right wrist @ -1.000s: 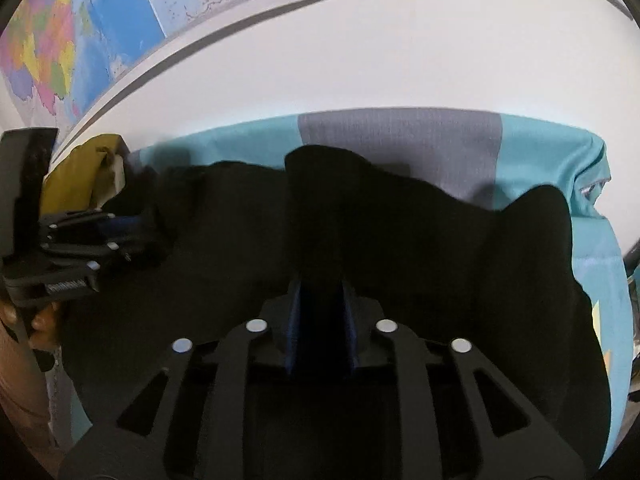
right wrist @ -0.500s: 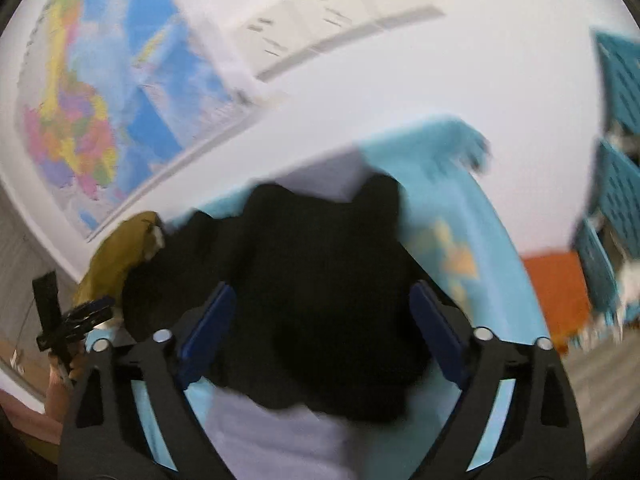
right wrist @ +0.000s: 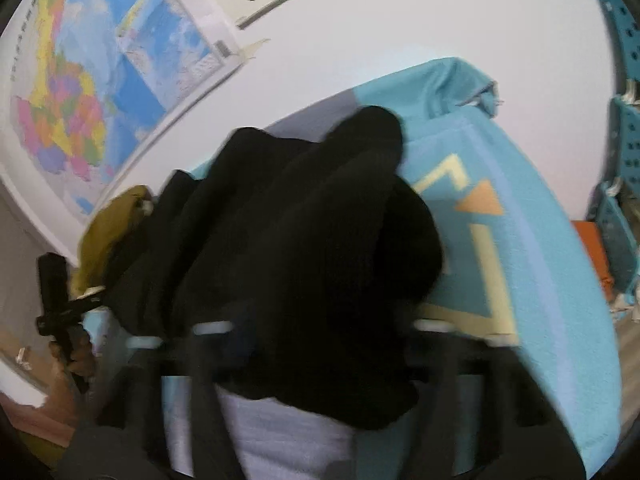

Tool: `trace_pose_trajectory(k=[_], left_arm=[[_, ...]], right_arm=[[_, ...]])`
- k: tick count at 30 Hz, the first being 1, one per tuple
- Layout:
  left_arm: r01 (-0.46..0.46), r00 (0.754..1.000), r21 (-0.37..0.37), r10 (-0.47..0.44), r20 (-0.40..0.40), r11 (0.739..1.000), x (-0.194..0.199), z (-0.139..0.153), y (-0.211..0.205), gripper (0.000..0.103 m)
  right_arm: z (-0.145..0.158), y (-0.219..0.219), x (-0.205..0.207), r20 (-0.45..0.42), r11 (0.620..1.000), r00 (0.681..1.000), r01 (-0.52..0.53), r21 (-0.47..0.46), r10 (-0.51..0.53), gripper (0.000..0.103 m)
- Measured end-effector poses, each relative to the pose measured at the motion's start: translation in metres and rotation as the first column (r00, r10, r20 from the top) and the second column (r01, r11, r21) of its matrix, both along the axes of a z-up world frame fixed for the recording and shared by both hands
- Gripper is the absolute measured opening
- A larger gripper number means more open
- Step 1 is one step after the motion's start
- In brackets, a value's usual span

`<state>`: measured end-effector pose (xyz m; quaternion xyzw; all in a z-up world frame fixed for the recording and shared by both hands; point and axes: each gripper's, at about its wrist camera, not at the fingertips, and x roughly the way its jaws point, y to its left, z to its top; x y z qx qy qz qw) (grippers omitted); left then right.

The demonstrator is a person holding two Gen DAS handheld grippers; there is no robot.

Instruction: Fold large clothes

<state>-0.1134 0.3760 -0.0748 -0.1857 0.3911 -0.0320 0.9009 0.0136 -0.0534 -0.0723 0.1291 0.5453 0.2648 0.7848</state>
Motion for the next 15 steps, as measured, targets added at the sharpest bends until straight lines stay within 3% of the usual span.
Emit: trace_pose_trajectory(k=[2, 4, 8, 10, 13, 15], left_arm=[[-0.005, 1.0, 0.043, 0.005, -0.003, 0.999, -0.002, 0.009, -0.011, 0.018], [-0.009, 1.0, -0.001, 0.009, -0.002, 1.0, -0.009, 0.019, -0.009, 0.011], [0.015, 1.0, -0.162, -0.011, 0.021, 0.987, -0.044, 0.043, 0.012, 0.009], [0.026, 1.0, -0.227, -0.024, 0.012, 0.974, -0.064, 0.042, 0.018, 0.009], [0.051, 0.996, -0.338, -0.072, -0.051, 0.94, -0.084, 0.014, 0.015, 0.009], [0.048, 0.988, -0.322, -0.093, -0.124, 0.945, -0.086, -0.011, 0.005, 0.009]], right_arm=[[0.014, -0.005, 0.0, 0.009, 0.999, 1.0, 0.007, 0.044, -0.007, 0.019], [0.036, -0.015, -0.004, 0.025, 0.992, 0.999, 0.026, 0.123, -0.029, 0.016], [0.089, -0.033, -0.026, 0.118, 0.988, 0.993, -0.011, 0.154, -0.007, 0.015], [0.104, -0.055, -0.04, 0.133, 0.985, 0.991, 0.003, 0.173, -0.027, 0.015], [0.087, -0.088, -0.056, 0.069, 0.99, 0.994, 0.078, 0.116, -0.087, 0.015], [0.054, -0.094, -0.062, -0.026, 0.995, 0.995, 0.101, 0.002, -0.101, 0.015]])
